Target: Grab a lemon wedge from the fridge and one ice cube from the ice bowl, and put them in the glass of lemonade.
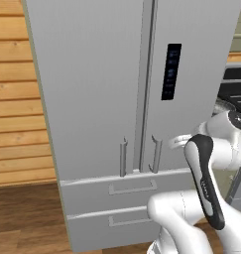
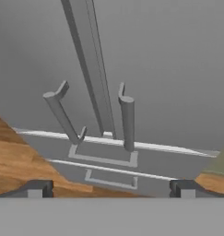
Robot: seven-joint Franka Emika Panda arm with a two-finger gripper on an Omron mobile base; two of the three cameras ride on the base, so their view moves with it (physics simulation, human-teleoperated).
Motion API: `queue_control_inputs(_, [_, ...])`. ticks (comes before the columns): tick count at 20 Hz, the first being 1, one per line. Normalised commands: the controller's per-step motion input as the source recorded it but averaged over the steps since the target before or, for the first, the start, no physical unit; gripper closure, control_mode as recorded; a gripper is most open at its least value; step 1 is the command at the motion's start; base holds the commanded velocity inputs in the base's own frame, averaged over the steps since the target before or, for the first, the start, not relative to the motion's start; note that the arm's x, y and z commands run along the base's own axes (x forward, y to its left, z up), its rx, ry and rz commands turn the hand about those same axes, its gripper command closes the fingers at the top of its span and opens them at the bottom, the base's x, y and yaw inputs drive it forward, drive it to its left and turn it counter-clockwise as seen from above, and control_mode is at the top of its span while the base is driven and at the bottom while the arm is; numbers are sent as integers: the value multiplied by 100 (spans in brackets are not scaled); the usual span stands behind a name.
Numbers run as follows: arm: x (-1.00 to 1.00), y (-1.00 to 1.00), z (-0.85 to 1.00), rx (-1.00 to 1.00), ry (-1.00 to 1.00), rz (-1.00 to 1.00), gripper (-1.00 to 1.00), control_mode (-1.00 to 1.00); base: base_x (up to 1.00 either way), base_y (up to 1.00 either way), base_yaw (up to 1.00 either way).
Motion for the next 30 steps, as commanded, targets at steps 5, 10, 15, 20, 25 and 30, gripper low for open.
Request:
queue_control_inputs(5, [41, -3, -3, 0, -21, 0, -100, -100, 0, 0, 0])
queue_control_inputs(10, [32, -2, 0, 3, -14, 1, -100, -100, 0, 0, 0])
queue_control_inputs(15, [20, -33, -12, 16, -15, 9, -100, -100, 0, 0, 0])
queue_control_inputs(20, [16, -71, -47, 24, -10, 27, -100, -100, 0, 0, 0])
queue_control_inputs(25, [19, -24, -74, 17, -17, 30, -100, -100, 0, 0, 0])
queue_control_inputs(30, [3, 43, -26, -6, -18, 9, -100, -100, 0, 0, 0])
